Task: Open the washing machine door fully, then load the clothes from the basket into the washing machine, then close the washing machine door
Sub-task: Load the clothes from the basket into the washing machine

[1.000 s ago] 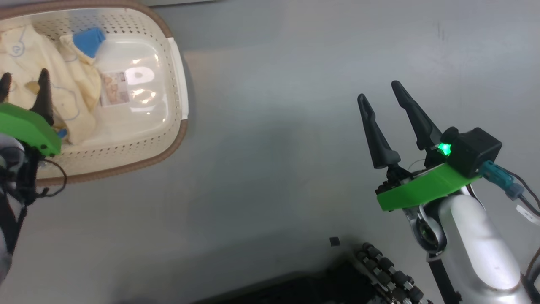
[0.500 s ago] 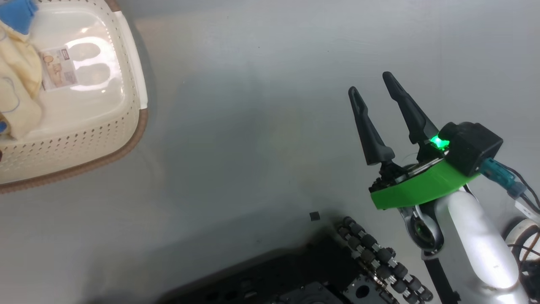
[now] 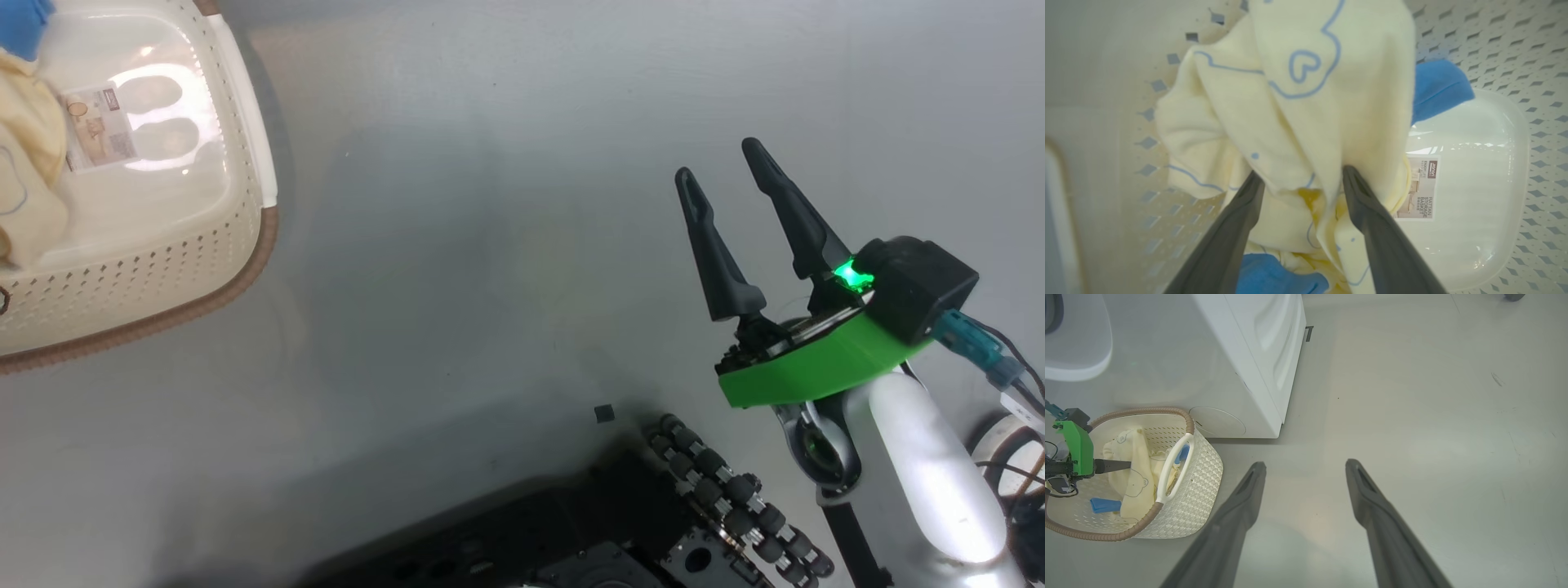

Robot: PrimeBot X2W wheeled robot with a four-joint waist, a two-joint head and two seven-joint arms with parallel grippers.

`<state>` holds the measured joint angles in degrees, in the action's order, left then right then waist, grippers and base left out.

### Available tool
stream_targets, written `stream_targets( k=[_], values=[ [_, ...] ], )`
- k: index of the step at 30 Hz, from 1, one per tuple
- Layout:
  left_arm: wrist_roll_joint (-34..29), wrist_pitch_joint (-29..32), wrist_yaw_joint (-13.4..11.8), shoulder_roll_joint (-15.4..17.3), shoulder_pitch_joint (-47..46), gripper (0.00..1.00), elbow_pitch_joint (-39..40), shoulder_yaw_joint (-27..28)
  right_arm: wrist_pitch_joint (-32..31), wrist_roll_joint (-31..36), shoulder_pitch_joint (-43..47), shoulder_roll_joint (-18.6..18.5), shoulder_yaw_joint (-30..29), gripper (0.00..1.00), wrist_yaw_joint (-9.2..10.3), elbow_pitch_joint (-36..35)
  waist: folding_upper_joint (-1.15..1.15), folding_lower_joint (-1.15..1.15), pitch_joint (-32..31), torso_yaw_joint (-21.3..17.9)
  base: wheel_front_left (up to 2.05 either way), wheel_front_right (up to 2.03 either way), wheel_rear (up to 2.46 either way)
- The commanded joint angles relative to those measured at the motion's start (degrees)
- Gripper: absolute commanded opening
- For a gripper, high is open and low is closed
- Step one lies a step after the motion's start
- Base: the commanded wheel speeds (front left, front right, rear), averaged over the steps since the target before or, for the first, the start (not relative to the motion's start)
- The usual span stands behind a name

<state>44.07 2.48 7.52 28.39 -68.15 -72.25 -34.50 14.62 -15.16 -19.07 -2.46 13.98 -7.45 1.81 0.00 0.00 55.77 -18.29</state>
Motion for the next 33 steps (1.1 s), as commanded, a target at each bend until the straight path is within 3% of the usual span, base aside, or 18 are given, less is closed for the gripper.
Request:
stream_targets(
  k=[1, 3, 4, 33],
  values=[
    [0.69, 0.25, -0.03, 2.4, -0.44, 0.73, -0.1, 0.75, 0.38, -0.51, 3.25, -0.42, 0.72, 1.0, -0.03, -1.59, 0.0, 0.0, 0.03, -0.03, 0.0, 0.0, 0.0],
    [0.98, 0.24, -0.03, 2.22, -0.69, 0.07, 0.03, 0.5, 0.38, -0.62, 3.26, -0.42, 0.72, 1.0, -0.03, -1.57, 0.0, 0.0, 0.05, -0.04, 0.0, 0.0, 0.0],
    [1.18, 0.23, -0.03, 2.14, -0.79, 0.0, 0.2, 0.38, 0.38, -0.65, 3.23, -0.42, 0.72, 1.0, -0.03, -1.54, 0.0, 0.0, 0.06, -0.04, 0.0, 0.0, 0.0],
    [7.42, -2.06, -0.03, 4.79, 2.17, 0.0, 5.96, -5.11, 0.38, -2.28, -1.53, -0.42, 2.05, 1.0, -0.03, 0.36, 0.0, 0.0, -3.11, -0.56, 0.0, 0.0, 0.0]
  ],
)
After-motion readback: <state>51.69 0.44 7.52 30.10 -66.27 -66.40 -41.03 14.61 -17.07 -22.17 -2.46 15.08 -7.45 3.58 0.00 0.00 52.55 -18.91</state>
